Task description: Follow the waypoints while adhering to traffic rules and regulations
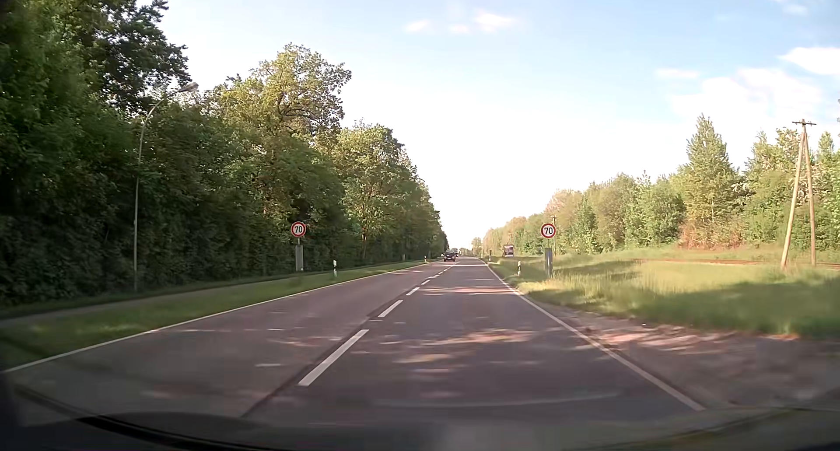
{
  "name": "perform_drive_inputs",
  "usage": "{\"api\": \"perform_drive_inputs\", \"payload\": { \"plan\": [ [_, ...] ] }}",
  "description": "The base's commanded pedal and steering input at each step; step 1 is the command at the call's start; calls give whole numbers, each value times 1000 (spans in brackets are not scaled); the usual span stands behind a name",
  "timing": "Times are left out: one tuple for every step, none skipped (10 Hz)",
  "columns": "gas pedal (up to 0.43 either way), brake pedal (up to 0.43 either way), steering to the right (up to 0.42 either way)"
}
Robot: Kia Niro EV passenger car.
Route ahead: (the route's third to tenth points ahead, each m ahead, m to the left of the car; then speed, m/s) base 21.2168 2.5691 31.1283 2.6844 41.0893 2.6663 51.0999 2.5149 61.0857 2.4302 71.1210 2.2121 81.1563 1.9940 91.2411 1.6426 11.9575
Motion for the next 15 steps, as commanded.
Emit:
{"api": "perform_drive_inputs", "payload": {
  "plan": [
    [189,0,14],
    [189,0,14],
    [189,0,13],
    [189,0,13],
    [189,0,12],
    [189,0,12],
    [189,0,12],
    [189,0,10],
    [189,0,9],
    [189,0,8],
    [189,0,8],
    [189,0,7],
    [189,0,6],
    [189,0,6],
    [189,0,5]
  ]
}}
